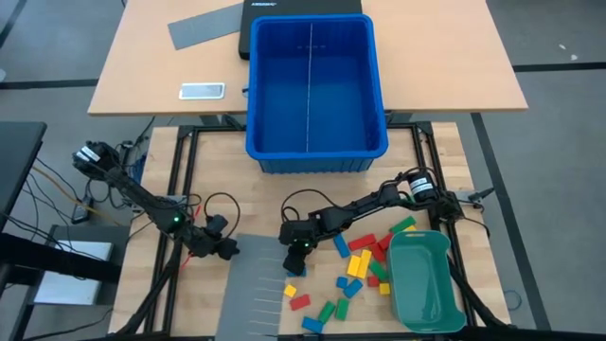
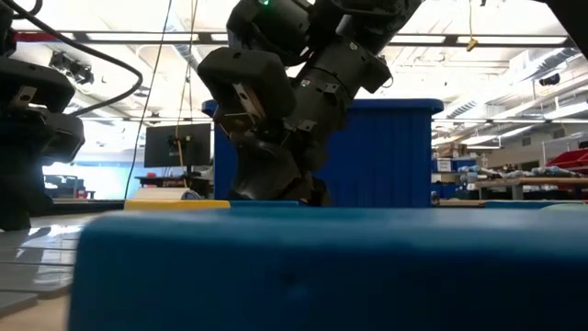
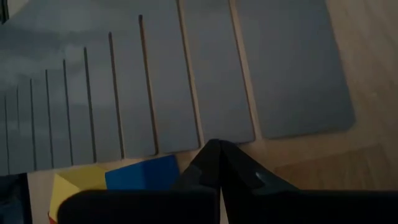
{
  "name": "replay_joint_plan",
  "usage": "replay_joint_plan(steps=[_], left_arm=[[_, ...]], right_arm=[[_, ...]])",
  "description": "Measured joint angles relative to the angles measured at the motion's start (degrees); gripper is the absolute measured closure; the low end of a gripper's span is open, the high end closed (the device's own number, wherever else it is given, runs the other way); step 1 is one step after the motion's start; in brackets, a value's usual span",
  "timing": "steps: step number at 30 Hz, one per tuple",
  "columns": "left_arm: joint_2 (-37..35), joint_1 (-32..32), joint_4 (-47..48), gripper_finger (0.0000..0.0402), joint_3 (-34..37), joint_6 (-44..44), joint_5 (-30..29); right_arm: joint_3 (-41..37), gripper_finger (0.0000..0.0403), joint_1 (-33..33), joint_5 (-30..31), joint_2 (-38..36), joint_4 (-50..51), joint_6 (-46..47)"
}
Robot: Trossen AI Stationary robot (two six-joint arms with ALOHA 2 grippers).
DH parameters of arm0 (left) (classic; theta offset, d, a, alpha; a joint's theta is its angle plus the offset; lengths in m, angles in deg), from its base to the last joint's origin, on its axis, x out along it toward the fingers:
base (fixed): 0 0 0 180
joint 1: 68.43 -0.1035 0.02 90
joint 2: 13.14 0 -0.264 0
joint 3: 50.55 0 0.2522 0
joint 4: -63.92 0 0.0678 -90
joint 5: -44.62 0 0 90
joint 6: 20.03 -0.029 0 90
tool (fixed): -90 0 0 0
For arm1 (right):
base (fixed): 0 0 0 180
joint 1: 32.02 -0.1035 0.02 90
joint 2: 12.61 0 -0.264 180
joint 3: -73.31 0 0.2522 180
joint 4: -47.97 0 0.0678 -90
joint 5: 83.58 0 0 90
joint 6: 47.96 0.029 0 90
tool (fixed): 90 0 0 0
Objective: Sort Items/Unsort Items
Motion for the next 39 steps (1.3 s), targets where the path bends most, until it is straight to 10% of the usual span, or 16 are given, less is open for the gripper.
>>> replay_joint_plan(steps=[32, 39], left_arm=[[-10.0, -0.2, 2.9, 0.0262, -0.9, -10.8, -2.1], [-12.2, -0.1, -10.0, 0.0282, -2.1, -12.0, -1.2]], right_arm=[[-0.2, 0.0399, 0.0, -0.2, 0.0, 0.4, -3.1], [0.1, 0.04, 0.1, 1.0, 0.2, -1.2, -4.6]])
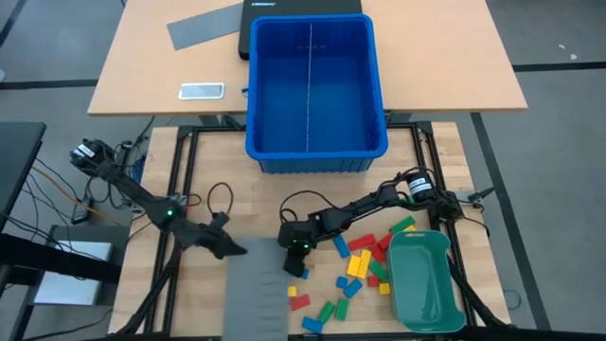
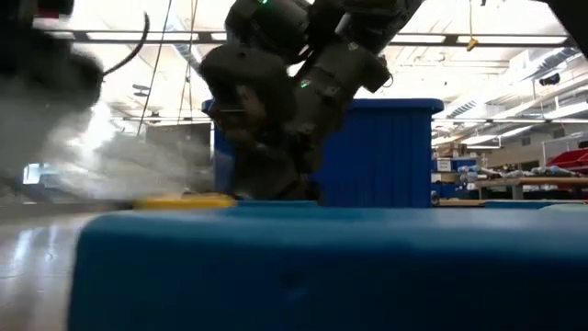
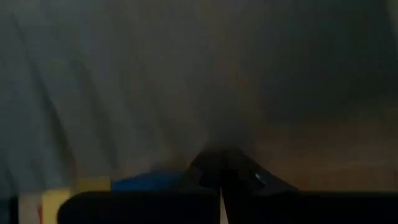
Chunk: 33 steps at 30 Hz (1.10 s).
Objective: Sort Items/Unsort Items
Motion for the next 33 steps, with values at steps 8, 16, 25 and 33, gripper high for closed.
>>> replay_joint_plan(steps=[8, 16, 25, 33], left_arm=[[0.3, -1.0, -3.2, 0.0327, 0.5, -5.7, -1.2], [0.1, -3.4, -2.8, 0.0392, 0.6, -5.5, -0.8], [0.2, -5.3, -2.1, 0.0398, -3.6, -11.0, -1.2], [-1.4, -7.8, 2.8, 0.0399, -11.4, -20.7, -1.5]], right_arm=[[-0.1, 0.04, 0.2, 2.2, 0.1, -3.0, 0.2], [-0.1, 0.0393, 0.6, 1.7, 0.0, -4.0, 0.4], [1.6, 0.0383, 1.4, 1.4, -2.0, 0.7, 0.5], [1.9, 0.0383, 3.9, 3.1, -9.6, 8.9, -1.0]])
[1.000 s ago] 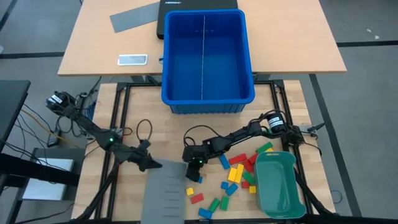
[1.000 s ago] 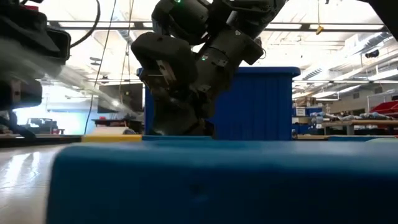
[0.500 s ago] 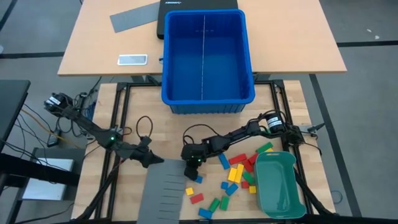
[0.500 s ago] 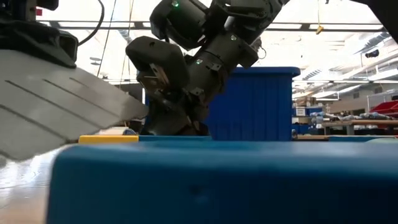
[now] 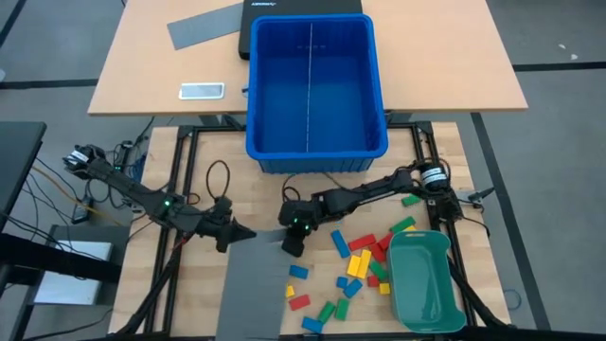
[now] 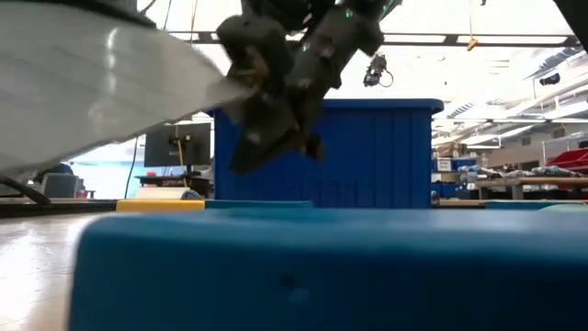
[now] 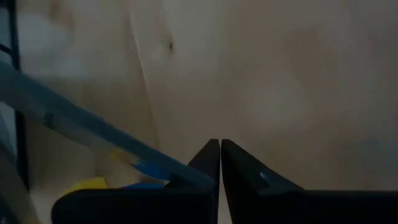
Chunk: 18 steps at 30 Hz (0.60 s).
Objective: Sort Items/Unsort Items
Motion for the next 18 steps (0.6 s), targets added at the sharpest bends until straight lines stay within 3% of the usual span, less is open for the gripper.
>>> replay_joint_plan(steps=[6, 13, 18], left_arm=[[-2.2, -2.2, 10.2, 0.0399, -9.2, -7.2, 0.1], [-2.6, -4.0, 23.4, 0.0399, -24.7, -17.6, 0.2], [-2.5, -5.3, 27.8, 0.04, -33.8, -24.6, -2.2]], right_arm=[[0.2, 0.0383, 2.5, 1.6, -7.2, 3.7, -2.0], [0.4, 0.0382, 5.7, 3.3, -16.1, 3.5, -2.0], [0.4, 0.0381, 7.9, 4.3, -22.2, 3.1, -3.3]])
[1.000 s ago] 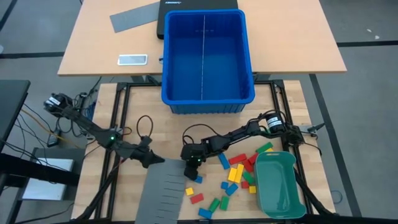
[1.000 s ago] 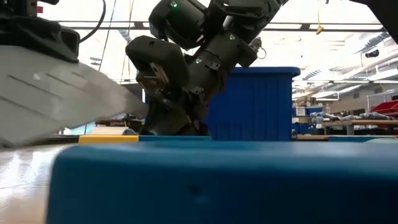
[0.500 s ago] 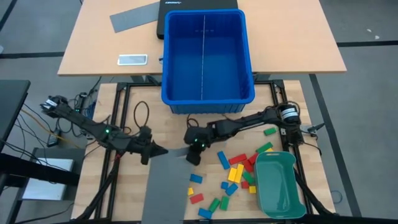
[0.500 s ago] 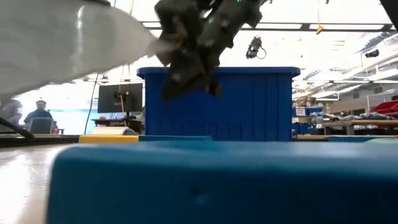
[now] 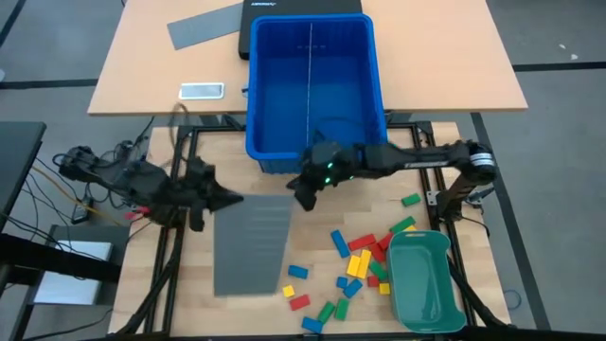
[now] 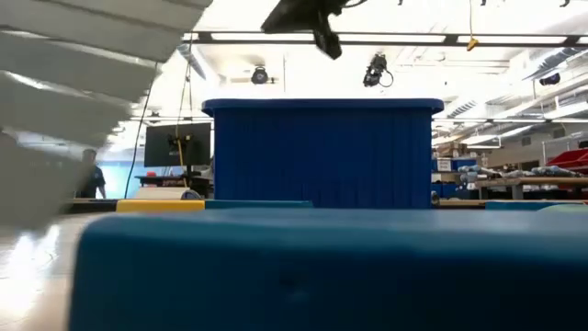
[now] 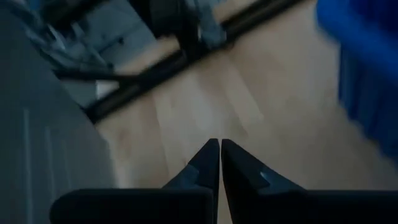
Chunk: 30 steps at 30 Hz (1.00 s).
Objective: Sort Items/Unsort Items
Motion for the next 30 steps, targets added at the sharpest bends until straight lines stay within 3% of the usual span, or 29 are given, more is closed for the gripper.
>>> replay_joint_plan(steps=[10, 19, 25, 30], left_arm=[[0.9, -4.1, -2.0, 0.04, -12.0, -14.9, -7.9], [1.9, -11.3, -18.8, 0.04, -13.6, -33.2, -10.3], [1.8, -17.7, -32.4, 0.04, -13.6, -41.1, -3.8], [1.8, -22.5, -36.4, 0.04, -13.7, -39.6, 3.8]], right_arm=[[-0.1, 0.0357, 4.2, 0.9, -9.6, 0.5, -3.9], [-0.2, 0.0292, 7.1, 0.4, -15.4, -5.4, -4.6], [-0.2, 0.0261, 8.9, 0.4, -17.8, -13.3, -3.0], [-0.2, 0.0247, 11.4, -3.4, -18.9, -18.7, -2.9]])
